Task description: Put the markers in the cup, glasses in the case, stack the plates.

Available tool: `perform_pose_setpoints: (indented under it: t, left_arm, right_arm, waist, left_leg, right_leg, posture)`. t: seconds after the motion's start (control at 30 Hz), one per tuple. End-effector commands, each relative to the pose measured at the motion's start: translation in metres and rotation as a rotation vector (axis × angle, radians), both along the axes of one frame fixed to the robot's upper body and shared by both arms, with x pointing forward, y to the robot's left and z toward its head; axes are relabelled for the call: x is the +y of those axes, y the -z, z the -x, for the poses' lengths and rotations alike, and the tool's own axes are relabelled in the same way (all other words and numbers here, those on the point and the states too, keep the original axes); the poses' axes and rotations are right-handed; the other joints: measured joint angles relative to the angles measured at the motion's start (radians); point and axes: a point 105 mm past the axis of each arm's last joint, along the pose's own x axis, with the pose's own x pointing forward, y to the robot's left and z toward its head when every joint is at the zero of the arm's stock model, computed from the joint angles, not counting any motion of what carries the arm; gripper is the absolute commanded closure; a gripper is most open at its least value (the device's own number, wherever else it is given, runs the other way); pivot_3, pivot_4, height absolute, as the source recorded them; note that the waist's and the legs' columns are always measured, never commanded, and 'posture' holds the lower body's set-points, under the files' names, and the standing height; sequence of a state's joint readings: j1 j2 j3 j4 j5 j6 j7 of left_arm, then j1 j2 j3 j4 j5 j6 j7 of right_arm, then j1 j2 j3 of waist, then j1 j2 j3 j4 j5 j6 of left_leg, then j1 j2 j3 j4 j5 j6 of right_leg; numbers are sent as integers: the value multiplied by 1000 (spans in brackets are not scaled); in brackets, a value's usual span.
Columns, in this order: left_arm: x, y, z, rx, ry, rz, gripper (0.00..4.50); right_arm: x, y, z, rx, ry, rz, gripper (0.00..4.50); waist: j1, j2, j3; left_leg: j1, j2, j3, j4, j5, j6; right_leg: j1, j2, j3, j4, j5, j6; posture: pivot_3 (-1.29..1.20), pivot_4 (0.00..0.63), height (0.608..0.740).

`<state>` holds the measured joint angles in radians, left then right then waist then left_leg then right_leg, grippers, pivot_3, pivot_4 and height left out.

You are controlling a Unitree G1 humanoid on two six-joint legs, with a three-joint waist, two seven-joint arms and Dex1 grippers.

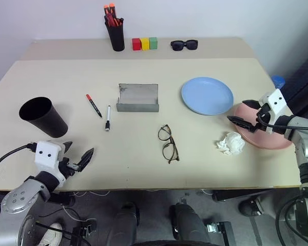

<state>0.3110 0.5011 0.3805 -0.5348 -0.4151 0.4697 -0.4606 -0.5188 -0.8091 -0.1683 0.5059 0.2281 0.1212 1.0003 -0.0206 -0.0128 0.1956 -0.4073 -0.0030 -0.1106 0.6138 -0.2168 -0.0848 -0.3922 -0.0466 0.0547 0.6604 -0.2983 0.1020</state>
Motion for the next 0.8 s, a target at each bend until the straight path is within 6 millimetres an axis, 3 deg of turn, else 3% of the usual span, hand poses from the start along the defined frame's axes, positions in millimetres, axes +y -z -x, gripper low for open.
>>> perform_pose_setpoints:
  t: [0.03, 0.5, 0.8]
  left_arm:
    - [1, -5, 1, -35, 2, -20, 522]
    - [-3, -11, -9, -58, -2, -21, 522]
    - [-35, -17, -43, -22, 10, -37, 522]
  right_arm:
    - [-3, -18, 0, -52, -5, 30, 0]
    - [16, -13, -8, -72, -23, 27, 0]
    - [63, -27, -9, -155, -123, 0, 0]
  waist:
    - [0, 0, 0]
    - [-1, 0, 0]
    - [1, 0, 0]
  left_leg:
    - [0, 0, 0, 0, 0, 0]
    - [0, 0, 0, 0, 0, 0]
    - [0, 0, 0, 1, 0, 0]
  right_leg:
    - [0, 0, 0, 0, 0, 0]
    - [0, 0, 0, 0, 0, 0]
    - [0, 0, 0, 1, 1, 1]
  posture:
    - [0, 150, 740]
    - [0, 150, 740]
    - [0, 150, 740]
